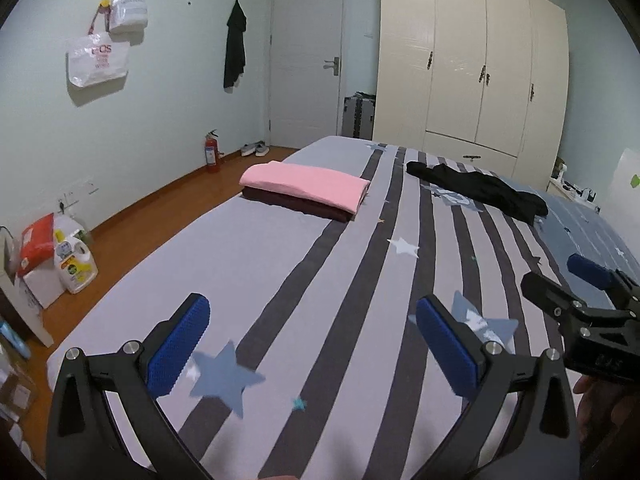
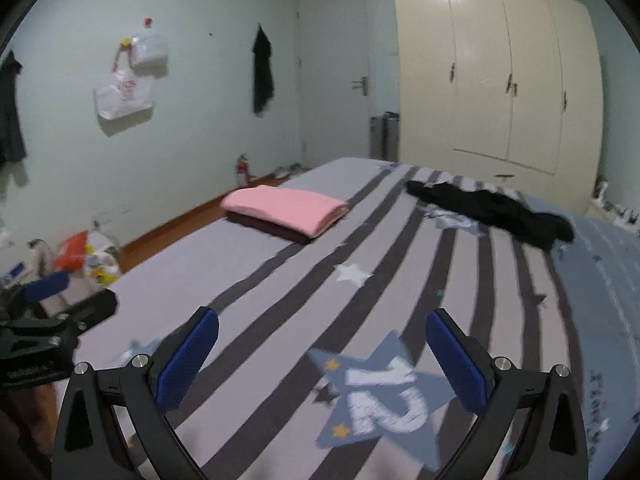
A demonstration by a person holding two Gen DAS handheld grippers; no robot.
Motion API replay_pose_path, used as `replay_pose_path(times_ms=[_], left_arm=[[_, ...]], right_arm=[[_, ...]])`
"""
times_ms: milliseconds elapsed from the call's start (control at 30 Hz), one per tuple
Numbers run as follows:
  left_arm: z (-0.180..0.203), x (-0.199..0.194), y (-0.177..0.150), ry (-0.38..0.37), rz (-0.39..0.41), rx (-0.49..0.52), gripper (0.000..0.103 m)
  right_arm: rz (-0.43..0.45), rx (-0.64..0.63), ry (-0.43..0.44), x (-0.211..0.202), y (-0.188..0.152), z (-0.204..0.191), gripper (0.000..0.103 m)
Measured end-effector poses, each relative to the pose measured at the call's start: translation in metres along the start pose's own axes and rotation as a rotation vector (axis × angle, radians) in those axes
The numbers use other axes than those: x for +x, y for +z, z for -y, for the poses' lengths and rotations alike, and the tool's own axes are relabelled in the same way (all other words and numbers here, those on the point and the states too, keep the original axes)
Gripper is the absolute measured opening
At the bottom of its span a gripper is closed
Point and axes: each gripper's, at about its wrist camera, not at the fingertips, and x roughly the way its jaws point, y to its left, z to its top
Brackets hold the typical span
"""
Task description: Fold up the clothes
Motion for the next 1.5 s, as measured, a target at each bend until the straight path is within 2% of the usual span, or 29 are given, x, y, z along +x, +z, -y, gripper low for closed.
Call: replay_pose_path(times_ms=[200,433,667,767,867,1500], left_arm=[[0.009,-0.083,0.000,0.023,0.053,0.006,0.102],[0.025,-0.190,0.015,0.035,0.096,-0.032,0.102],[0.040,-0.251,0.022,0.028,0.148,-0.060,0.102],[0.049,-0.266,0.024,0.038,0.185,-0.052,0.102],[0.053,-0.268,0.027,0.036,0.183,-0.049,0.102],[0.064,-0.252,0.025,0.031,0.155,-0.032,0.102]], right_arm=[[0.017,-0.007,0.001,-0.069,-0.008,-0.009,0.102],[0.062,-0.040,0.024,-0.178,0.016,-0.021,0.102],[0.108,-0.029,0.050,-0.244,0.037,-0.019,0.102],[0.129,-0.031,0.050,-0.262,0.042,-0.019,0.102],[0.136,-0.048,0.046,-0.270,0.043,-0.021,0.102],[0.109,-0.024,0.028,-0.255,0.034,-0.014,0.102]])
